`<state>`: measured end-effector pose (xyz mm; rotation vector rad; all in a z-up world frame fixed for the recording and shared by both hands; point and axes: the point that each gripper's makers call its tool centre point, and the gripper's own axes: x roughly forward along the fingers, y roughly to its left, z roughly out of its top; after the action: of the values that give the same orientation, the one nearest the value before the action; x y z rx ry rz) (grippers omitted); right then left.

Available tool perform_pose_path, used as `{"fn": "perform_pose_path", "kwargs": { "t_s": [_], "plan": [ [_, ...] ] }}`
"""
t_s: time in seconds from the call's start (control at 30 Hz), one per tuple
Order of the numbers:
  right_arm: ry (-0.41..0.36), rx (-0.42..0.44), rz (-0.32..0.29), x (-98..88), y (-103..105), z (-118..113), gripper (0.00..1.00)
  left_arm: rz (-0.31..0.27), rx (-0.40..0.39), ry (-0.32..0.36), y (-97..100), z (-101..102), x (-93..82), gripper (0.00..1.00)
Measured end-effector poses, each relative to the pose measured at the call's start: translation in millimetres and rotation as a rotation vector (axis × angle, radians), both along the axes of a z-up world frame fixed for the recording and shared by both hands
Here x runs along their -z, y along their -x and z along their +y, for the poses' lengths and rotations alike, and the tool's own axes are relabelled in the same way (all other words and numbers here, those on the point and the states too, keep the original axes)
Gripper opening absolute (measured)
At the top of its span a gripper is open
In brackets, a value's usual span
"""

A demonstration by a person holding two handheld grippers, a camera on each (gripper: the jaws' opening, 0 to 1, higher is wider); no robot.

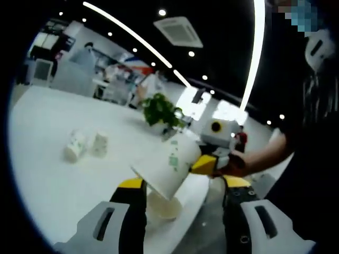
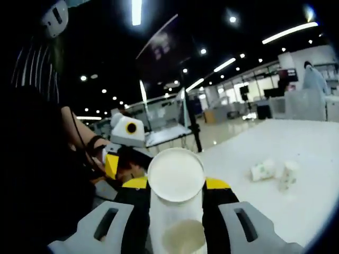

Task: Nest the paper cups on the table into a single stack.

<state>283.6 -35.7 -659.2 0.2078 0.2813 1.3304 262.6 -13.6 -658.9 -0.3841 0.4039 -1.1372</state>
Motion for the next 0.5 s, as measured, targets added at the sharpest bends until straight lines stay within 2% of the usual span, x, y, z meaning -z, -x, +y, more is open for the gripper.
{"fn": "perform_pose_path", "kwargs": {
  "t_s": [0.07,0.1,0.27,0.5],
  "plan": [
    [0.002,0.003,-0.011,3.5,-0.2,-2.3,0.34,0.004,0.013,0.000,2.2,-1.2,0.2,0.46],
    [-0.008,-0.005,0.013,5.8,1.8,-2.7,0.34,0.007,0.018,0.004,3.2,-1.9,-0.3,0.44],
    [-0.014,-0.020,0.037,13.1,9.3,-3.9,0.34,0.028,0.027,0.022,4.9,-1.0,-1.4,0.38],
    [-0.029,-0.027,0.067,19.8,17.5,-6.0,0.34,0.029,0.040,0.052,7.3,-0.7,-6.9,0.30]
  ]
}}
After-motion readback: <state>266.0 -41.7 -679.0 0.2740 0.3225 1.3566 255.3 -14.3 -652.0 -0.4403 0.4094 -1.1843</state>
